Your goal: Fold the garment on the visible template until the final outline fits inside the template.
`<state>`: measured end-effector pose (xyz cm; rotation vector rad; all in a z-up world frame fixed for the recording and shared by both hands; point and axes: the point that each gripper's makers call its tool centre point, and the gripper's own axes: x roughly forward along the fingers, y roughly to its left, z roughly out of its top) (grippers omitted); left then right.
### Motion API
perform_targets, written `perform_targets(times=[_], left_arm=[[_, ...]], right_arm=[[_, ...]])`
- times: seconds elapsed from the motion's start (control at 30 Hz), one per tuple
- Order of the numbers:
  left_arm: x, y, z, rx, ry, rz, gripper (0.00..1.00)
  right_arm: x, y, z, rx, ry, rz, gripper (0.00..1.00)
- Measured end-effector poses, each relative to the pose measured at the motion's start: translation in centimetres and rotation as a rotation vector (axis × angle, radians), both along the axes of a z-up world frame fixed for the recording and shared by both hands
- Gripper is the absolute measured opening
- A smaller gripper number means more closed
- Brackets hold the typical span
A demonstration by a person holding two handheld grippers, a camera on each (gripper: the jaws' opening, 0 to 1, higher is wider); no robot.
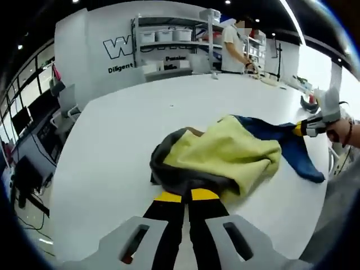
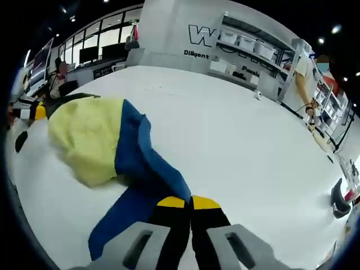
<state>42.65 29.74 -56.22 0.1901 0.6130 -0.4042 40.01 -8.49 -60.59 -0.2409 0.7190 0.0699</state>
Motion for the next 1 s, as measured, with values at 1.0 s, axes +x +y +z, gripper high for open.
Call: perform_targets(times=[1.0], left_arm=[[3.5,8.4,1.0,0.207,0.006,0.125,0.02]], right_arm=[[4.8,-3.4,0.2,0.022,0.048,0.062,0.00]])
